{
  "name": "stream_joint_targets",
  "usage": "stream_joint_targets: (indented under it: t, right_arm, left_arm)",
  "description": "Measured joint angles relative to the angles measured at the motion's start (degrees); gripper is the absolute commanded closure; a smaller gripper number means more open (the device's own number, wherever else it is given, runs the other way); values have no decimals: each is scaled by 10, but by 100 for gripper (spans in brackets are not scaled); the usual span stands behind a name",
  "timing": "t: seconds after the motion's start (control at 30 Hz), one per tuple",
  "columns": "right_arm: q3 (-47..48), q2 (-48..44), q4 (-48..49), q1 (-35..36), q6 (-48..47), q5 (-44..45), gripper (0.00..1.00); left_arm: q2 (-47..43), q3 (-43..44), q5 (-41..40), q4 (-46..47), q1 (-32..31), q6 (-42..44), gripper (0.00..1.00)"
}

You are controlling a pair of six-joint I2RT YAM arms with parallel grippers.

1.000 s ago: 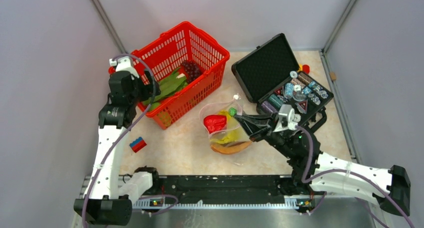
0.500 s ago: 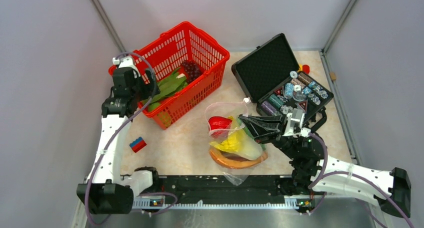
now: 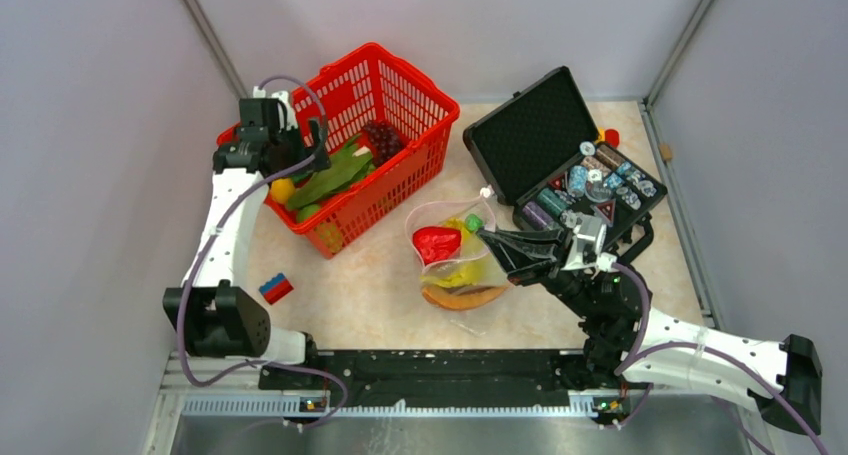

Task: Place the food in the zip-top bag and seal the zipper
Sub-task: Pick up the fake vegetable from the bin.

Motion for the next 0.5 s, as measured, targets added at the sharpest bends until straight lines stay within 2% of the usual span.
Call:
stream_joint_targets:
  t: [0.23, 0.43, 0.5]
  right_arm:
    - [0, 0, -4, 0, 0, 0, 100]
    - [0, 0, -6, 0, 0, 0, 100]
    - [0, 0, -8, 0, 1, 1, 100]
  left_arm:
    - [69, 46, 49, -19, 0, 45, 4]
    - [143, 50, 60, -33, -5, 79, 7]
    - [157, 50, 62, -33, -6, 98, 12]
